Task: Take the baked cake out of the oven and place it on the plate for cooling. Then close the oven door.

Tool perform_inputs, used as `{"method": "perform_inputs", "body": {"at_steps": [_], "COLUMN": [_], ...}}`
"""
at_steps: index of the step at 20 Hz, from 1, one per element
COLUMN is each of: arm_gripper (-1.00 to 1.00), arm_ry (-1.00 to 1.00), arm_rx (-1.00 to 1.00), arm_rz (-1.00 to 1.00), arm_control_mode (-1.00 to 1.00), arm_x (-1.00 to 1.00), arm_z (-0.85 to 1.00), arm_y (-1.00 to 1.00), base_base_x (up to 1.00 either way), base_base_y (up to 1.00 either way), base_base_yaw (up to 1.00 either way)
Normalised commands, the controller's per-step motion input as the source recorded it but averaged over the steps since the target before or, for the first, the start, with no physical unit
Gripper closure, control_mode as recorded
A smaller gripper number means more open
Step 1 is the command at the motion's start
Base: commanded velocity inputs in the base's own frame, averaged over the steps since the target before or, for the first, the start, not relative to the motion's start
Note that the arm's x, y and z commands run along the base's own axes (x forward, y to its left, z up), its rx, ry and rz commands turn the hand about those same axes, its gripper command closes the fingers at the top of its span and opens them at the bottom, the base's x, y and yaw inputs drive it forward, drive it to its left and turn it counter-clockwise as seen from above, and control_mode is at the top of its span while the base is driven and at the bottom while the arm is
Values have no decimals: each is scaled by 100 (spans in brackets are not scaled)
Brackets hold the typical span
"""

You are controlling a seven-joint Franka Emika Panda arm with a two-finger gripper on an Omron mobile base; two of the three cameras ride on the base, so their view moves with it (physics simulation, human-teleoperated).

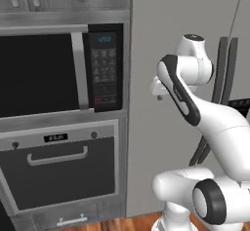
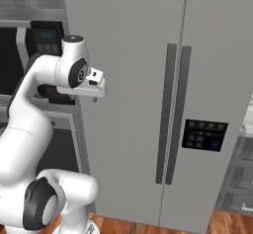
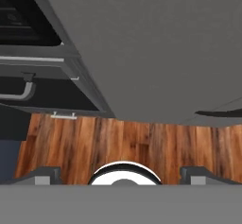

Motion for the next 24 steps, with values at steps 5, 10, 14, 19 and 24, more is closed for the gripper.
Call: {"method": "perform_inputs", "body": {"at_steps": [5,10,14,19,24], "arm_gripper": [-100,-100,-100,-100,-100], "arm_ry": [0,0,0,0,0], "arm_rx": [0,0,0,0,0], "arm_rz": [0,0,0,0,0], "arm_control_mode": [100,100,100,100,100], "arm_x": [0,0,0,0,0], "arm_z": [0,0,0,0,0], "arm_y": [0,0,0,0,0], "base_base_x": [24,38,42,23,26], "base_base_y": [-28,-23,-35,-17,-4], "base_base_yaw": [7,4,0,0,0]}}
